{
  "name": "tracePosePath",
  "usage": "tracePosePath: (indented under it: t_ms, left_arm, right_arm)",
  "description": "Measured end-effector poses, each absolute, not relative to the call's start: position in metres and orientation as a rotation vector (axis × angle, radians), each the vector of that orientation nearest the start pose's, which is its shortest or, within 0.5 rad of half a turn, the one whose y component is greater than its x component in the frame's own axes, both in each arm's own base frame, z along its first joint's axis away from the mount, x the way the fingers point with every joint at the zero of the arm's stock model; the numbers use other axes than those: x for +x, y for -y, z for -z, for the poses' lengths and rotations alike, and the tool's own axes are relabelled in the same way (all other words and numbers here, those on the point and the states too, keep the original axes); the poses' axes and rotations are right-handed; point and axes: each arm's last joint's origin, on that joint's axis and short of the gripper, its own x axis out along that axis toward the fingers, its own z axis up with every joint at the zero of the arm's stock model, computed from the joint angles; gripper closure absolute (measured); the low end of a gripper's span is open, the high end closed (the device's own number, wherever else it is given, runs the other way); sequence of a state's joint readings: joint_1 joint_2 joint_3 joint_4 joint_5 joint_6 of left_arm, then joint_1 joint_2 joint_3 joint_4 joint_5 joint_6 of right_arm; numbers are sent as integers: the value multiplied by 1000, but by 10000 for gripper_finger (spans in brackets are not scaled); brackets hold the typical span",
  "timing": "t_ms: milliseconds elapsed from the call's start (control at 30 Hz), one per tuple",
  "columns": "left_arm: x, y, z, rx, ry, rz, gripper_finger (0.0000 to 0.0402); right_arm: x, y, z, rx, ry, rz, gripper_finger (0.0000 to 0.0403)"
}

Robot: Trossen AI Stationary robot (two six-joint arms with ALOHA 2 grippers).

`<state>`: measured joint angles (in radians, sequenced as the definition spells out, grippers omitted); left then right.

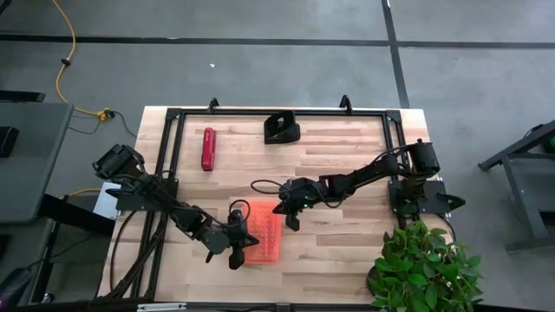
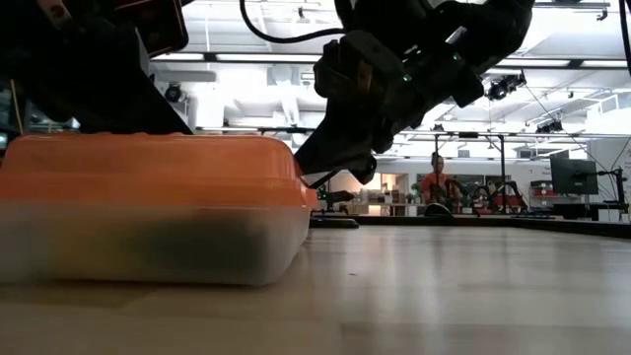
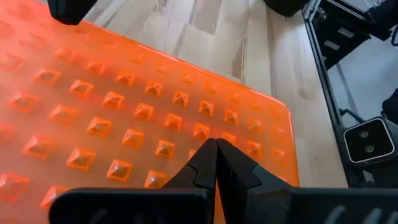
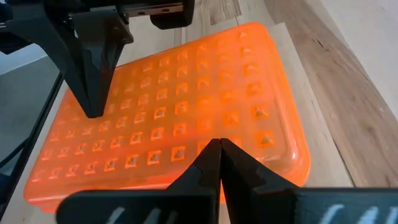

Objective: Pack school essentials
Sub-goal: Close the supply box, then return to Home Position

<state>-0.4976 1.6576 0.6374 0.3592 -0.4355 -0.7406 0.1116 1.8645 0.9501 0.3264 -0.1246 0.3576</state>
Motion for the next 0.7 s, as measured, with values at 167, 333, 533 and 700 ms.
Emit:
tracePosePath:
  t_ms: [167, 333, 533, 700]
  left_arm:
    - [263, 129, -141, -374, -567, -124, 401]
    - [257, 124, -169, -325, -496, -93, 401]
    - [246, 99, -218, -268, -352, -95, 401]
    - [230, 65, -263, -172, -189, -106, 401]
  right_arm:
    - [369, -44, -151, 349, -615, -121, 403]
    - [366, -34, -183, 299, -502, -131, 403]
    - [352, -18, -230, 258, -365, -117, 403]
    - [332, -8, -274, 200, -218, -99, 403]
